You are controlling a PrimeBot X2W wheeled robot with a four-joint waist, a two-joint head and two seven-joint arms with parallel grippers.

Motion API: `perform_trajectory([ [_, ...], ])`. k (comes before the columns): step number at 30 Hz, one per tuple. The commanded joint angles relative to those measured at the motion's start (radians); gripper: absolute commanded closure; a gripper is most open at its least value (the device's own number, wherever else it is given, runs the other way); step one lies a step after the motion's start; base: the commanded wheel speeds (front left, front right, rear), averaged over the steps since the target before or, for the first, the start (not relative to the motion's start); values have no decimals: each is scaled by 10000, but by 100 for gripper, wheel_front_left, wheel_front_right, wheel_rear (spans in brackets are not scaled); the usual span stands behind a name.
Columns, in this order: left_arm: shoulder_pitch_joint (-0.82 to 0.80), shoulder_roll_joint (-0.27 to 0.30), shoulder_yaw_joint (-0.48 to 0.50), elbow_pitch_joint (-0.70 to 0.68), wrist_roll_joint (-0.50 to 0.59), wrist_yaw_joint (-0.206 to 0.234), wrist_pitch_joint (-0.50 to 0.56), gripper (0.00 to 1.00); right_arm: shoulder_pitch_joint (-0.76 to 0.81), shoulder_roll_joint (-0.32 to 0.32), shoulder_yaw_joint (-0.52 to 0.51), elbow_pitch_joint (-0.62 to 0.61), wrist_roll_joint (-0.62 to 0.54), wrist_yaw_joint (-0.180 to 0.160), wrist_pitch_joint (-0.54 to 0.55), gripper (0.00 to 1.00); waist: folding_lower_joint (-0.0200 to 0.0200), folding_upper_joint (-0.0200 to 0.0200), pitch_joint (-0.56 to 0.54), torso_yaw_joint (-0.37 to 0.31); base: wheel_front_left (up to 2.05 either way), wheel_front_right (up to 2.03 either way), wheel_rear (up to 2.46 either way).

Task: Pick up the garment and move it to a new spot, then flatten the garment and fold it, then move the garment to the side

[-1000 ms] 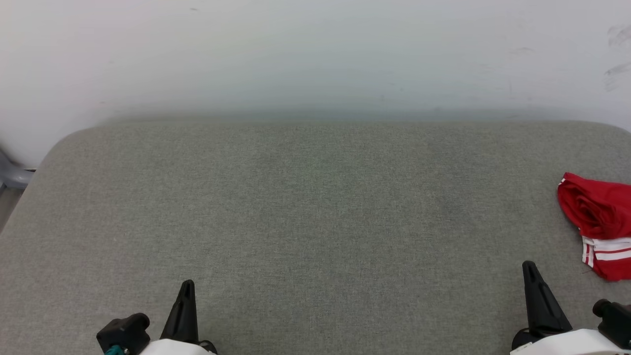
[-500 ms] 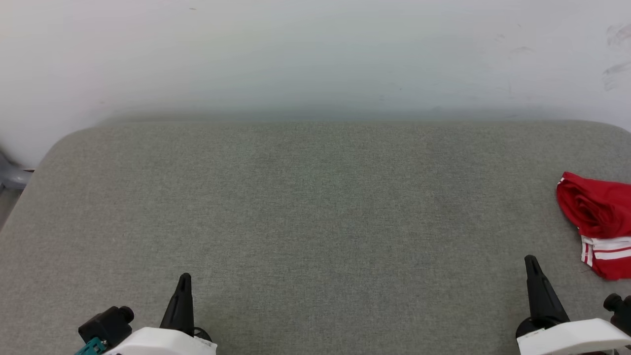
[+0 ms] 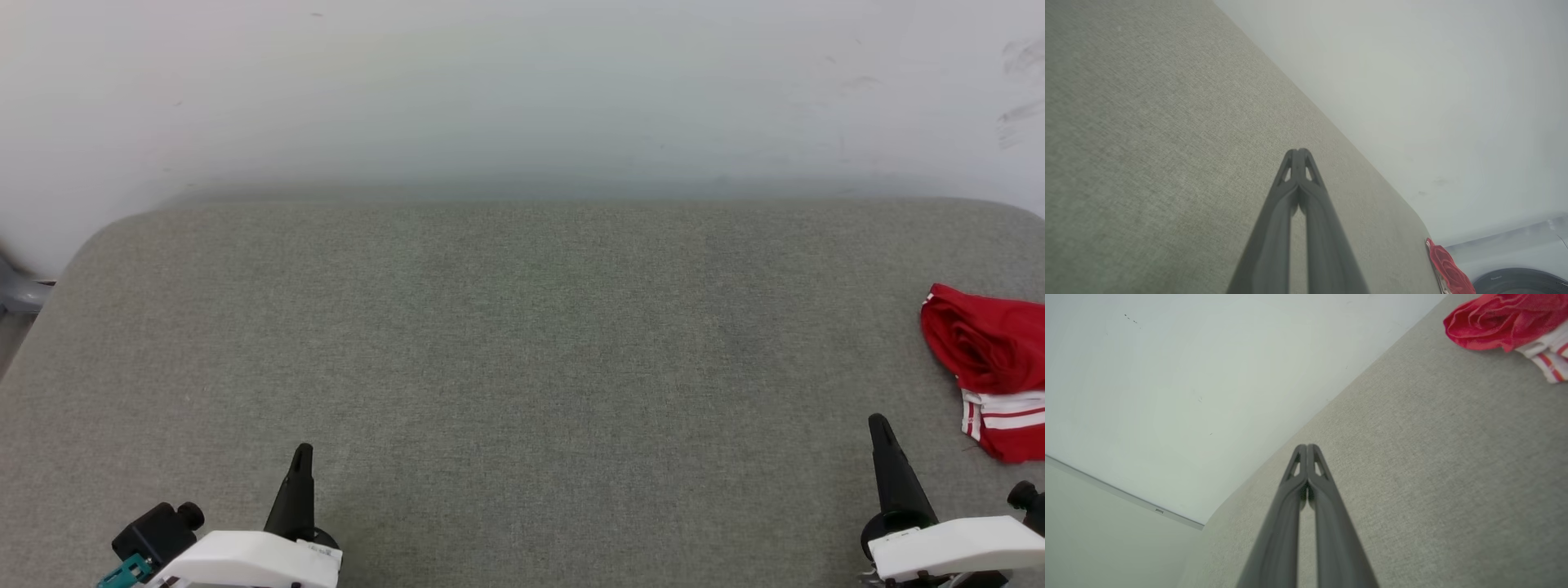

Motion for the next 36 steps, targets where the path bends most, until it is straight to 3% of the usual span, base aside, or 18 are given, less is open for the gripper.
perform_trajectory([
  [1,-307,74,51,-59,-390,-63,90,100,-321,18,-44,-49,381,-1,80,100,0,0,1,-3,0,0,0],
  [36,-899,73,488,330,-4167,-473,1021,100,-866,106,-215,363,4010,-3,1018,100,-1,0,17,-66,0,0,0],
])
